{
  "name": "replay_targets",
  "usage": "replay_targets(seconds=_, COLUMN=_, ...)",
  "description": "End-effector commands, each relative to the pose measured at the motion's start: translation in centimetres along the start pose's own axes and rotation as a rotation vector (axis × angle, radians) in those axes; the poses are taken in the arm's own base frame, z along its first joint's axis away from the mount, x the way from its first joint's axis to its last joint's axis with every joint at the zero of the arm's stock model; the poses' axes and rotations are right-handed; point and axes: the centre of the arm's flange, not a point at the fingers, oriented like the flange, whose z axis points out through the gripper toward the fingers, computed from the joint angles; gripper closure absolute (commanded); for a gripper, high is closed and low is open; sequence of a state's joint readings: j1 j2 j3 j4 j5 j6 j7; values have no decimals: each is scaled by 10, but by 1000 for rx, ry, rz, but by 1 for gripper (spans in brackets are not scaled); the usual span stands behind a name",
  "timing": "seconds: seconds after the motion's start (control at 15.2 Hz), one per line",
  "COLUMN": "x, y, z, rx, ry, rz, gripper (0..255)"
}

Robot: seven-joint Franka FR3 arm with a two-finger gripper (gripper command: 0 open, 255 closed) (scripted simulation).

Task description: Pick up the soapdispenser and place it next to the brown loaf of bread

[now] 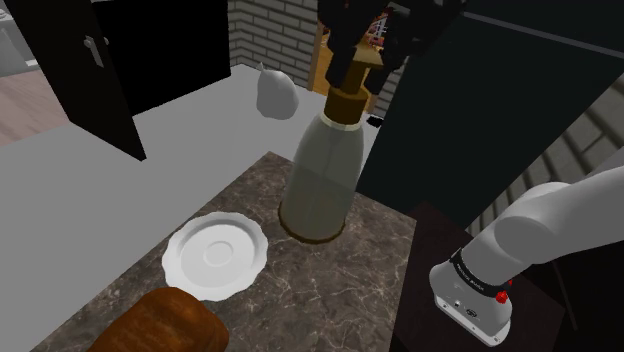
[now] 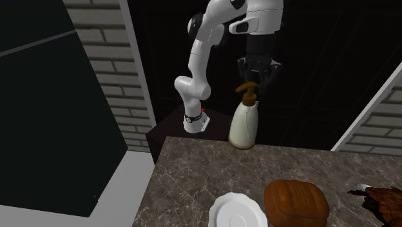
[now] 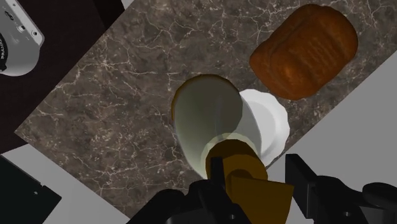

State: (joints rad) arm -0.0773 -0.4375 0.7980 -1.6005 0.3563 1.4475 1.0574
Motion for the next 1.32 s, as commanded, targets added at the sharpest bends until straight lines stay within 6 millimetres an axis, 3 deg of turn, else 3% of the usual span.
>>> replay_targets(seconds=0.0, x=-1, y=2, z=11, rx=1, ry=0, rz=0, gripper=255)
replay_targets(seconds=1.25, x=-5, y=17, z=110, rx=1, ry=0, rz=0, gripper=255)
